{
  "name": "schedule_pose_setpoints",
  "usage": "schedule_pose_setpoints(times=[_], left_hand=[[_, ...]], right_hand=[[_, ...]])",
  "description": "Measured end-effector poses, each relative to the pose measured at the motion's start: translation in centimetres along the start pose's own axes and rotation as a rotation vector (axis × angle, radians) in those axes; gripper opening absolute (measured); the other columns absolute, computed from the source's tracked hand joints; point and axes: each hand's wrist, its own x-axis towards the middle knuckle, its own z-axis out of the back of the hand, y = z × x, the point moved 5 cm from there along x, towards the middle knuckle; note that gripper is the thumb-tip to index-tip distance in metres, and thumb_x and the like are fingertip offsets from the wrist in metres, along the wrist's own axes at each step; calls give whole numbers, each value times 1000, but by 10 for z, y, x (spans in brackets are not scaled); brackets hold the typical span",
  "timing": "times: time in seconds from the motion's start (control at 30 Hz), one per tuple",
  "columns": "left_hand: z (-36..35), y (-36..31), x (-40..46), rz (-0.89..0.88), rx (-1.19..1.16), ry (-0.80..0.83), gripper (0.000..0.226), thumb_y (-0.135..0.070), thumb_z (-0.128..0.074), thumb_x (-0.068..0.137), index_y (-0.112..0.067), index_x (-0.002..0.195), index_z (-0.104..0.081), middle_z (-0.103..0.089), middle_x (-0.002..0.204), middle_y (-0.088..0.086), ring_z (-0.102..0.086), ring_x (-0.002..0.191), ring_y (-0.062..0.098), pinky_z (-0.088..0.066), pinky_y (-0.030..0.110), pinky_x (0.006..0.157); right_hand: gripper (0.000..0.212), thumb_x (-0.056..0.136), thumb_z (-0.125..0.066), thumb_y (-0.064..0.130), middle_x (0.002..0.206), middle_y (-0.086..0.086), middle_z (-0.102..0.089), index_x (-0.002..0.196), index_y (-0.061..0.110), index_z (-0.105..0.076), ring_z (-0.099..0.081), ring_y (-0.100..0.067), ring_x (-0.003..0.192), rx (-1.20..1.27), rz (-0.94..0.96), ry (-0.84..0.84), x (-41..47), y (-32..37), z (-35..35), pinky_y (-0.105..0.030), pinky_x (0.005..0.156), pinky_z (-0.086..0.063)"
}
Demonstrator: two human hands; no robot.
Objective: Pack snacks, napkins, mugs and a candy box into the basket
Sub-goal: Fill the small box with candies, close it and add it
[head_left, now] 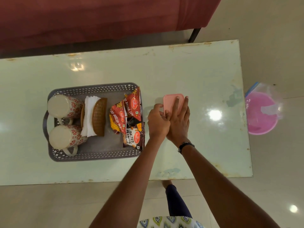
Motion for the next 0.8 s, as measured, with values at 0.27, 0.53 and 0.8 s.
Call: schedule_pose_setpoints(times=[0.27,0.53,0.8], left_hand=[[32,5,-36,-83,130,-59,41,-2,-48,92,-10,132,-48,-59,122,12,-56,113,24,-49,30,86],[52,17,-73,-177,107,19,43,-5,-45,94,-9,137,-43,-51,139,9,-47,130,22,-42,32,104],[115,81,-88,-260,-1,-154,28,-20,-43,97,-12,121,-55,-62,118,6,-58,111,14,-54,24,84]], right_hand=[[37,91,-37,-7,97,-9,-65,119,5,-57,-61,-29,90,649,-196,-166,-29,-12,25,-37,80,-55],[12,88,-45,-3,77,-7,-55,90,1,-56,-45,-19,69,524,-158,-290,-41,10,3,-26,55,-36],[41,95,-47,7,133,-16,-51,135,2,-43,-52,-28,121,503,-152,-273,-49,22,8,-40,102,-45]])
